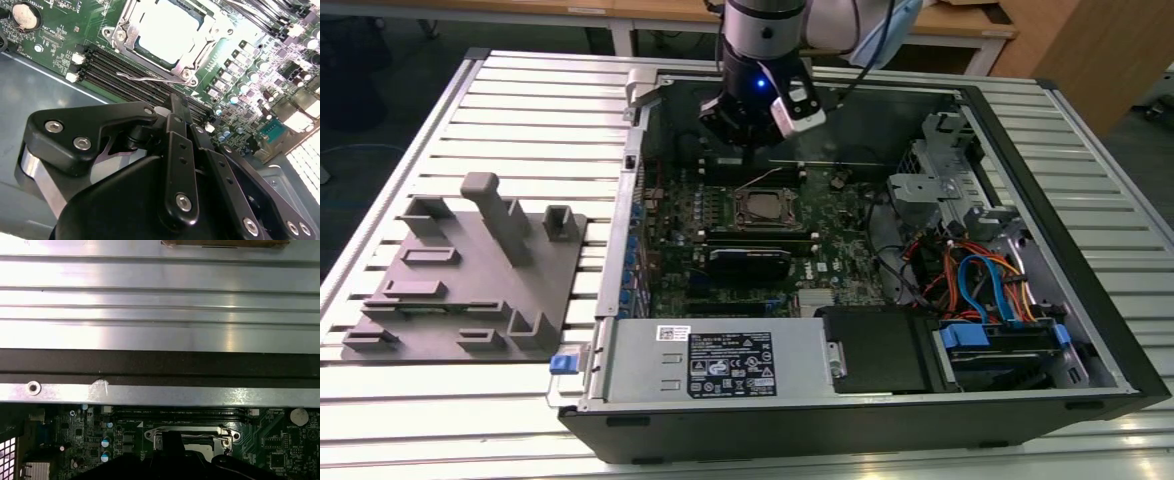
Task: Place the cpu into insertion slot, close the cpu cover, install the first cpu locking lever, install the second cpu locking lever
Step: 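Install the first cpu locking lever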
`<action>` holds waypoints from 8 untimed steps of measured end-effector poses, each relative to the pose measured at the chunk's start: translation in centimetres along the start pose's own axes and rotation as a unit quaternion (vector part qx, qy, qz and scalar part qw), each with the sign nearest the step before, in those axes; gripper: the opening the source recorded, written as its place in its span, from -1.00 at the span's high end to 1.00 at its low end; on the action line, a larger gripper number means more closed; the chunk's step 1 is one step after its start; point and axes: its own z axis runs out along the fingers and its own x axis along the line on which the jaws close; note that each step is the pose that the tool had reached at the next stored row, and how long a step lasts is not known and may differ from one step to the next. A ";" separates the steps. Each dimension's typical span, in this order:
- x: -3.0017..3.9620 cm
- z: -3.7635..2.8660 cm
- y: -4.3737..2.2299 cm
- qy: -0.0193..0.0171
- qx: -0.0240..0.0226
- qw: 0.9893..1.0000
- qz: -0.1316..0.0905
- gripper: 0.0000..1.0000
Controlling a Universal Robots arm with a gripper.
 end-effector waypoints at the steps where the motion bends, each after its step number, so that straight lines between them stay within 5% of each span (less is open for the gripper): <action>1: -0.04 0.06 0.00 0.000 0.000 1.000 0.000 0.80; 8: -0.34 0.52 -0.03 0.000 0.000 1.000 0.000 0.80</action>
